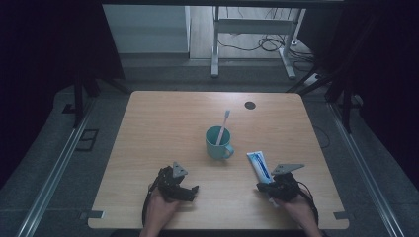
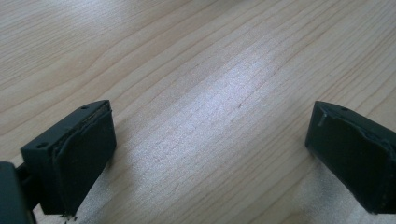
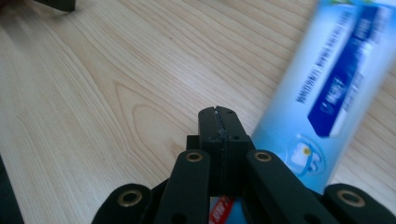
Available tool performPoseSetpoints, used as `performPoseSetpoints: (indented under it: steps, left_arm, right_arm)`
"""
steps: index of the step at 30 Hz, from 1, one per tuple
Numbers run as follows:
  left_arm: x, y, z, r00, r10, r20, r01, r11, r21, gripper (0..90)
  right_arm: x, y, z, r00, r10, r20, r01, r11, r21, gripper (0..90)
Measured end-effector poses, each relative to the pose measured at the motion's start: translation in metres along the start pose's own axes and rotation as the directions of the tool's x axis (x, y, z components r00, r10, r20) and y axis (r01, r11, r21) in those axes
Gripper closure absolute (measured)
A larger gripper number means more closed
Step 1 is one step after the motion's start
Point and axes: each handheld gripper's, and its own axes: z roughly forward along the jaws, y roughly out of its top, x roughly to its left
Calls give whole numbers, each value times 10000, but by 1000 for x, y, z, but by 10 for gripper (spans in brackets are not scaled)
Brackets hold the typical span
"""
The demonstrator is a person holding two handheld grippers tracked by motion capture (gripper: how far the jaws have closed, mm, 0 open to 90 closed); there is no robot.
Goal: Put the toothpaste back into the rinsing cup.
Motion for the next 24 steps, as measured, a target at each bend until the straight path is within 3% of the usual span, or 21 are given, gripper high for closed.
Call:
performPoseSetpoints:
  steps: [16, 24]
  left_arm:
    - [0, 0, 0, 10000, -3, -6, 3, 10000, -7, 19]
    - [0, 0, 0, 10000, 0, -6, 0, 10000, -4, 19]
  right_arm:
    - [-22, -23, -24, 9972, 427, 610, -411, 9988, -259, 896]
    - [-27, -28, -28, 9967, 385, 709, -366, 9989, -280, 895]
